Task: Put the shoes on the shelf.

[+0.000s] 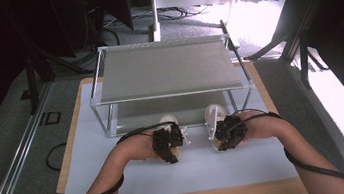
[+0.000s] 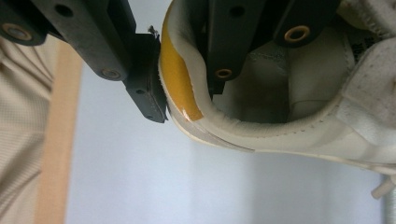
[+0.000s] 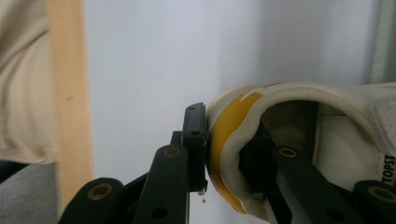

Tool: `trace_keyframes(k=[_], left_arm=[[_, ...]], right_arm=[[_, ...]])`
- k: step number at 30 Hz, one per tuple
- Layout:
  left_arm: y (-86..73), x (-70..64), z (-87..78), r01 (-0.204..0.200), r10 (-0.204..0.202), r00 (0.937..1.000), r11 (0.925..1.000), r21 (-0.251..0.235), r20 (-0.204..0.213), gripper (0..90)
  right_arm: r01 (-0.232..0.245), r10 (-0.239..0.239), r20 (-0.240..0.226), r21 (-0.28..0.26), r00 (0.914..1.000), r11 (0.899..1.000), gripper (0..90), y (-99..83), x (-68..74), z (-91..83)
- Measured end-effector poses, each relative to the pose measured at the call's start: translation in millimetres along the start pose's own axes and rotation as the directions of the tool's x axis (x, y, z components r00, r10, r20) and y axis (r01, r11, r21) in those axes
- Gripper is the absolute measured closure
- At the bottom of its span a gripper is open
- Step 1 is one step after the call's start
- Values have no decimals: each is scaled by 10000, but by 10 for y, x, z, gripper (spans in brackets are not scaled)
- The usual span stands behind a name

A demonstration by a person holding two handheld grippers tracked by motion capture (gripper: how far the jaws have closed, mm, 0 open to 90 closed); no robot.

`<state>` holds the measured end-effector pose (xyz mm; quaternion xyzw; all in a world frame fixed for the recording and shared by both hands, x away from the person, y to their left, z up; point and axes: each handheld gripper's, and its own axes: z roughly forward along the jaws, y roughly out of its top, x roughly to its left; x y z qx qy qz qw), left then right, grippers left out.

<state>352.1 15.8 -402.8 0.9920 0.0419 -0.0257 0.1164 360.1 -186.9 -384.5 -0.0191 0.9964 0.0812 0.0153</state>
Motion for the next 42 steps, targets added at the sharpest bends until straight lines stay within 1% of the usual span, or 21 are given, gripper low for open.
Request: trace_keyframes(k=[2,6,11,15,17,18,19,20,21,22,23,24,27,29,32,34,37,38,39,41,42], left_arm=[[6,77,6,2,-2,10000,10000,-53,62,770],[22,206,13,-465,461,9988,9986,-248,-166,771],[62,389,7,-780,723,9947,9937,-800,-725,771],[67,537,7,-936,804,9914,9870,-1310,-1031,772],[63,599,29,-950,794,9915,9830,-1570,-1027,771],[59,631,40,-1105,952,9902,9818,-1547,-1026,771],[55,634,81,-873,696,9926,9784,-1874,-990,770],[60,698,73,-1314,1147,9856,9820,-1354,-1243,770],[64,647,172,-305,40,9941,9696,-2427,-1088,770],[65,739,118,-1182,1003,9874,9817,-1496,-1222,768],[67,764,136,-1163,991,9883,9814,-1525,-1163,768],[70,780,153,-1242,1072,9875,9807,-1511,-1158,766],[78,805,160,-1189,938,9871,9721,-2021,-1295,755],[80,806,149,-954,596,9851,9700,-2237,-1616,713],[92,797,131,-548,111,9834,9697,-2382,-1814,613],[97,786,135,-263,-194,9826,9700,-2418,-1846,599],[108,733,156,-559,92,9805,9707,-2336,-1964,599],[117,758,115,-1224,888,9752,9796,-1596,-2027,626],[134,708,170,-812,405,9814,9733,-2146,-1876,641],[134,708,170,-812,405,9814,9733,-2146,-1876,650],[196,610,268,-922,422,9816,9588,-2687,-1862,659]], right_arm=[[-37,40,224,-122,9997,9999,759,28,-77,-4],[2,16,639,-269,9980,9996,758,92,-216,12],[21,43,1217,-518,9926,9987,758,171,-381,45],[-64,115,1081,-476,9941,9988,755,227,-474,115],[-33,85,1172,-447,9931,9990,755,249,-516,160],[-8,69,1232,-497,9924,9988,754,257,-539,181],[-41,112,1287,-558,9916,9984,755,261,-561,196],[-29,116,1331,-650,9910,9979,754,264,-582,210],[-266,381,1376,-847,9898,9960,754,269,-589,226],[-164,283,1350,-886,9904,9959,753,264,-612,232],[-700,863,1446,-1145,9857,9910,748,274,-592,262],[-584,748,1413,-1169,9871,9914,742,268,-616,268],[-498,687,1391,-1352,9879,9896,706,251,-662,317],[-1141,1338,1332,-1462,9820,9827,659,234,-665,337],[-1349,1645,1587,-1819,9735,9740,602,216,-675,312],[-1352,1749,1880,-2064,9665,9691,574,208,-673,299],[-1288,1759,2049,-2243,9628,9660,590,192,-664,262],[-1310,1773,2060,-2203,9624,9666,601,192,-661,262],[-1134,1606,2097,-2202,9645,9688,619,195,-648,265],[-909,1372,2103,-2159,9679,9722,619,193,-629,266],[-528,997,2126,-2161,9720,9749,691,193,-575,278]])
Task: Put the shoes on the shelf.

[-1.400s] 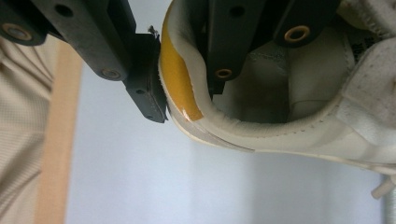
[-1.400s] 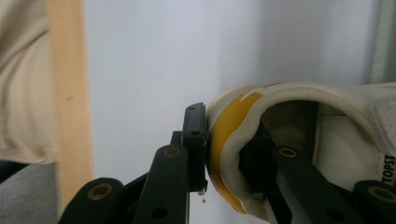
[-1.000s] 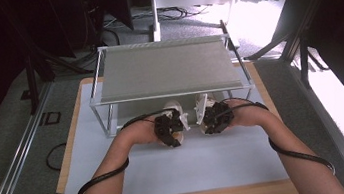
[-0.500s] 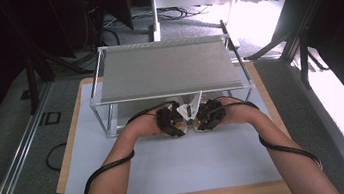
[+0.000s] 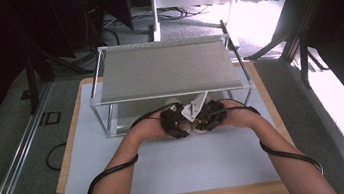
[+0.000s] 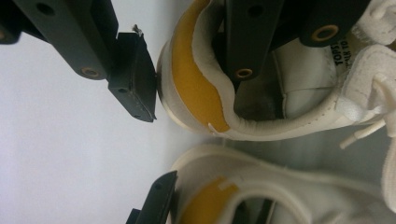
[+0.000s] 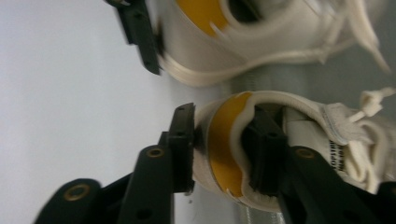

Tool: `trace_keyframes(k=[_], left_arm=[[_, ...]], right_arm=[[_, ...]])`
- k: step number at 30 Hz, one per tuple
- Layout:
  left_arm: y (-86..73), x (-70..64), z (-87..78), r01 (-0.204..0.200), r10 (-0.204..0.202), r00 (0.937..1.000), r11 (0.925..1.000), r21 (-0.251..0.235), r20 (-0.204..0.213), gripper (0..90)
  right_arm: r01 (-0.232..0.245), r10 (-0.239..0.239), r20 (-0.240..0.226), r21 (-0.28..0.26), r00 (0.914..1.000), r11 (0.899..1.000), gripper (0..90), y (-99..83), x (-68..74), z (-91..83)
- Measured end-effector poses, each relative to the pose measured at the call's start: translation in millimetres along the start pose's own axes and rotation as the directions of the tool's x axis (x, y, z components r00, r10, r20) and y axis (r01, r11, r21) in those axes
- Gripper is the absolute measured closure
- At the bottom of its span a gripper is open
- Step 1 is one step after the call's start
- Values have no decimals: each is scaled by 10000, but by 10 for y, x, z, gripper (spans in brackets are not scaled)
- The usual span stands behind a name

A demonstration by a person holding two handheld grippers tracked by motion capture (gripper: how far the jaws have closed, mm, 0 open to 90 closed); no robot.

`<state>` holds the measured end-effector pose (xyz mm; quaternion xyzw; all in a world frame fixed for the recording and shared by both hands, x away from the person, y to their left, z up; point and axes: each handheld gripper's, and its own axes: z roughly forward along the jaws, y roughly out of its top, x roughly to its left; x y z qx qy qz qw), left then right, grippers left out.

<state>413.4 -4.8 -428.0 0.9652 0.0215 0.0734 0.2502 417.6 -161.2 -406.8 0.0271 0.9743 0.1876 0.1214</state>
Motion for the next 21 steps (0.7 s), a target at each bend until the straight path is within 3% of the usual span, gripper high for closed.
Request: trace_keyframes(k=[1,2,3,6,8,10,12,13,15,18,21], left_arm=[[1,-16,-9,-211,212,9997,9997,-132,87,658],[3,-34,2,-402,405,9990,9990,-186,163,657],[7,-38,7,-769,769,9970,9970,-46,0,656],[23,-5,3,-702,702,9975,9975,103,-24,646],[46,19,-19,-89,86,9991,9999,-63,-420,565],[63,31,-49,350,-356,9982,9993,-125,-483,529],[73,29,-82,276,-285,9971,9995,-140,-699,504],[86,27,-127,559,-589,9937,9978,-342,-953,466],[94,34,-187,689,-747,9903,9962,-531,-1168,460],[102,34,-309,1161,-1284,9789,9896,-844,-1591,459],[101,-36,-409,1491,-1663,9738,9819,-1164,-1553,460]], right_arm=[[-36,35,-171,-70,9998,10000,705,-5,38,-1],[402,-403,-527,-43,9978,9992,705,-21,51,-6],[536,-536,-639,-11,9965,9986,706,-31,80,-11],[389,-414,-862,-297,9954,9988,670,-65,80,-33],[22,-43,-416,-523,9991,9986,579,-79,51,-64],[-353,340,-195,-656,9992,9972,555,-78,13,-98],[-442,433,-129,-755,9990,9962,545,-76,11,-120],[-479,486,71,-830,9988,9954,527,-70,19,-152],[-590,621,263,-1078,9977,9924,499,-57,38,-217],[-887,986,623,-1456,9932,9854,501,-51,58,-295],[-1101,1246,718,-1787,9896,9777,548,-56,105,-347]])
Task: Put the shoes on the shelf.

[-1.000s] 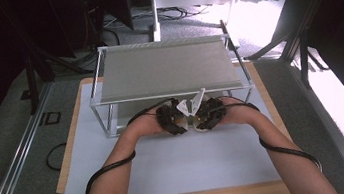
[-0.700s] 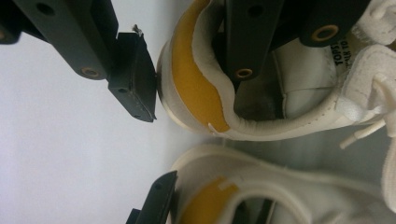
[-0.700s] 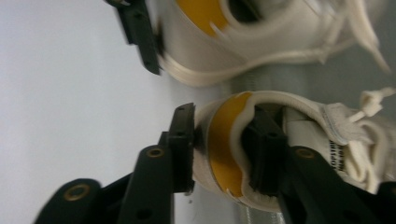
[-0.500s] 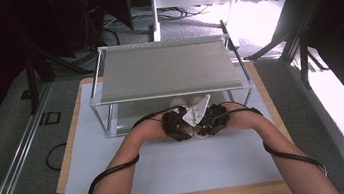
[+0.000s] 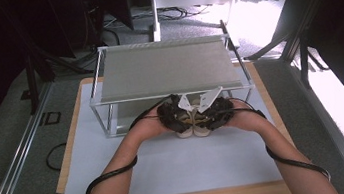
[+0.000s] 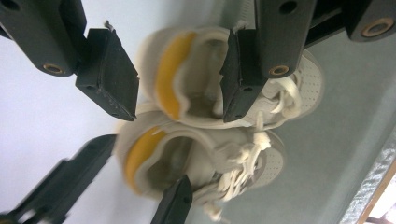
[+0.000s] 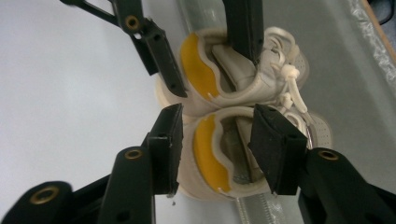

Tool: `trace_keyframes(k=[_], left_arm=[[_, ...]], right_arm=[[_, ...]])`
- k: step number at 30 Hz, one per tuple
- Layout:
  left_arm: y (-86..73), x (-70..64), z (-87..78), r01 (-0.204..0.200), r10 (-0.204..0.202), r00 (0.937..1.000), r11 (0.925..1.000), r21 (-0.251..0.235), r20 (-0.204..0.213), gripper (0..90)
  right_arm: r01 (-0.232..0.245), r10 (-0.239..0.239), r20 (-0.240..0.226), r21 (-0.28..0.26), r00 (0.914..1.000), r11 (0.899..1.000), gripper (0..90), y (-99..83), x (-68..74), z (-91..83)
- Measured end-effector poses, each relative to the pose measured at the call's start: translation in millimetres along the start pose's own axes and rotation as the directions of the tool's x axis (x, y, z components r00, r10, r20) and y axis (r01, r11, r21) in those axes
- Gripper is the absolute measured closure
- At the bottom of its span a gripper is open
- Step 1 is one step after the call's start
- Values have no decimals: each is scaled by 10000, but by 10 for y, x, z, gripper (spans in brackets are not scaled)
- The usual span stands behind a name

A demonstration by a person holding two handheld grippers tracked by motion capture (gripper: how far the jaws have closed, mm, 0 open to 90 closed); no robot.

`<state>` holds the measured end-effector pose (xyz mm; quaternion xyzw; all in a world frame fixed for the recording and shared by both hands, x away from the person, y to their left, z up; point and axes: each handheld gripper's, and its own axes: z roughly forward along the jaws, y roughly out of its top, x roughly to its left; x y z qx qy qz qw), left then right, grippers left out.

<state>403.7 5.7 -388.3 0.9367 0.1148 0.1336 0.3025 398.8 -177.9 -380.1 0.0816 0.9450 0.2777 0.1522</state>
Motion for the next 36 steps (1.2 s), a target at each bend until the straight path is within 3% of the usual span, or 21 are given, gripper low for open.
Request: trace_keyframes(k=[7,9,15,16,18,19,20,21,22,23,25,26,32,36], left_arm=[[-46,-226,-136,309,-304,9985,9995,-92,464,480],[-55,-255,-133,253,-252,9988,9997,-14,423,482],[-136,-349,-84,730,-731,9973,9973,116,108,482],[-150,-363,-70,796,-796,9968,9966,201,-31,482],[-202,-384,-30,1174,-1167,9929,9927,279,-246,482],[-202,-384,-30,1174,-1167,9929,9927,279,-246,482],[-202,-384,-30,1174,-1167,9929,9927,279,-246,482],[-250,-392,11,1331,-1306,9898,9901,443,-562,482],[-250,-392,11,1331,-1306,9898,9901,443,-562,482],[-263,-388,22,1443,-1418,9880,9887,404,-608,482],[-269,-384,22,1561,-1543,9863,9873,282,-582,483],[-266,-386,26,1508,-1488,9870,9881,303,-615,483],[-272,-377,51,1537,-1526,9858,9881,105,-705,484],[-265,-333,89,1464,-1455,9850,9892,37,-924,484]], right_arm=[[-334,341,111,-528,9994,9980,670,-40,186,-110],[-529,527,-42,-637,9986,9966,689,-74,237,-113],[-927,933,76,-612,9956,9938,721,-253,376,-47],[-1076,1090,224,-550,9938,9927,721,-293,388,-30],[-1709,1744,724,-519,9820,9839,720,-414,400,22],[-1709,1744,724,-519,9820,9839,720,-414,400,22],[-1932,1968,936,-460,9760,9801,720,-447,399,41],[-2308,2363,1111,-604,9653,9711,714,-503,387,65],[-2308,2363,1111,-604,9653,9711,714,-503,387,65],[-2583,2658,984,-822,9590,9626,692,-521,392,71],[-2520,2602,1046,-847,9599,9640,674,-519,400,77],[-2407,2496,1339,-792,9590,9674,647,-503,433,96],[-2435,2526,1713,-722,9523,9672,663,-484,438,114],[-2751,2858,2058,-792,9359,9581,658,-470,387,165]])
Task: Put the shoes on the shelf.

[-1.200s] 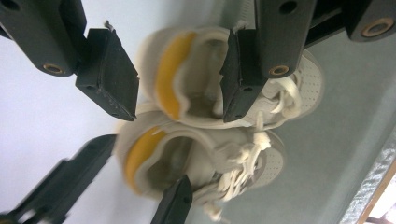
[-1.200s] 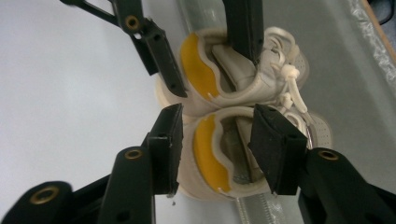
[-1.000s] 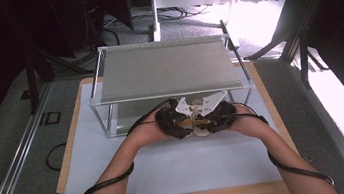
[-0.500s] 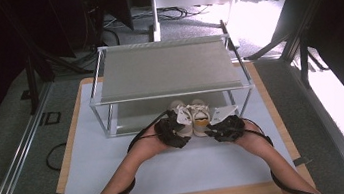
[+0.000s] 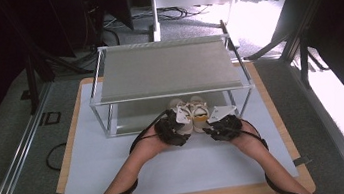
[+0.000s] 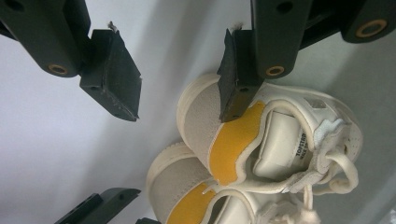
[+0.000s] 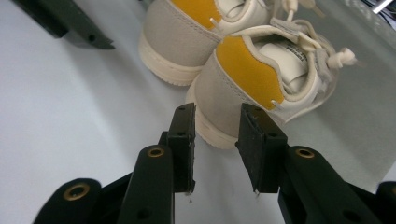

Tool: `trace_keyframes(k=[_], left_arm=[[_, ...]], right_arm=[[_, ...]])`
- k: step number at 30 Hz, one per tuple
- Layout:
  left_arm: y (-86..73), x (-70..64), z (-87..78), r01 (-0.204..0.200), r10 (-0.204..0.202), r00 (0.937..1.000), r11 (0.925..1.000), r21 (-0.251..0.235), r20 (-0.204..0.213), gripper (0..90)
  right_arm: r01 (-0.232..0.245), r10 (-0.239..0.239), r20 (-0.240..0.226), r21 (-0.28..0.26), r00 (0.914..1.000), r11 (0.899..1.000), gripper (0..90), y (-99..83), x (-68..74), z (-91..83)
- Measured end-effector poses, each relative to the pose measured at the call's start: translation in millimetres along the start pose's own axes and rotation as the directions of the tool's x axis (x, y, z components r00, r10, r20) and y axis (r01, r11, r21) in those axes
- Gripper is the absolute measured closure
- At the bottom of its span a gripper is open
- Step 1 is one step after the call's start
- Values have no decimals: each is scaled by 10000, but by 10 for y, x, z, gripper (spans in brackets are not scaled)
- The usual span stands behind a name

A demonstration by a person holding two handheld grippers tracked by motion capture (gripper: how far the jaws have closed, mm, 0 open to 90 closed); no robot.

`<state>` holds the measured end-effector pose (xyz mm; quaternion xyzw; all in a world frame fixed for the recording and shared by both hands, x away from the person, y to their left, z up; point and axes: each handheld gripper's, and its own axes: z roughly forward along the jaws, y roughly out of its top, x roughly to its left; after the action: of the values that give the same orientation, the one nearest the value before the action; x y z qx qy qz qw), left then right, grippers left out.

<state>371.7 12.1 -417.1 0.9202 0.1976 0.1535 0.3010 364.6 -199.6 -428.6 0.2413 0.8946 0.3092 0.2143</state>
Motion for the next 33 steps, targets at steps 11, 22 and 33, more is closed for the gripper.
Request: trace_keyframes(k=[11,22,33], left_arm=[[9,154,121,209,-214,9983,9997,-92,-545,484],[-71,355,219,1038,-1054,9916,9943,-251,-746,478],[-118,207,161,1082,-1107,9930,9924,-581,-417,336]], right_arm=[[-771,807,754,-494,9939,9958,664,39,-70,203],[-1075,1137,979,-666,9887,9920,650,161,-79,462],[-1405,1583,1296,-1367,9788,9806,172,43,29,345]])
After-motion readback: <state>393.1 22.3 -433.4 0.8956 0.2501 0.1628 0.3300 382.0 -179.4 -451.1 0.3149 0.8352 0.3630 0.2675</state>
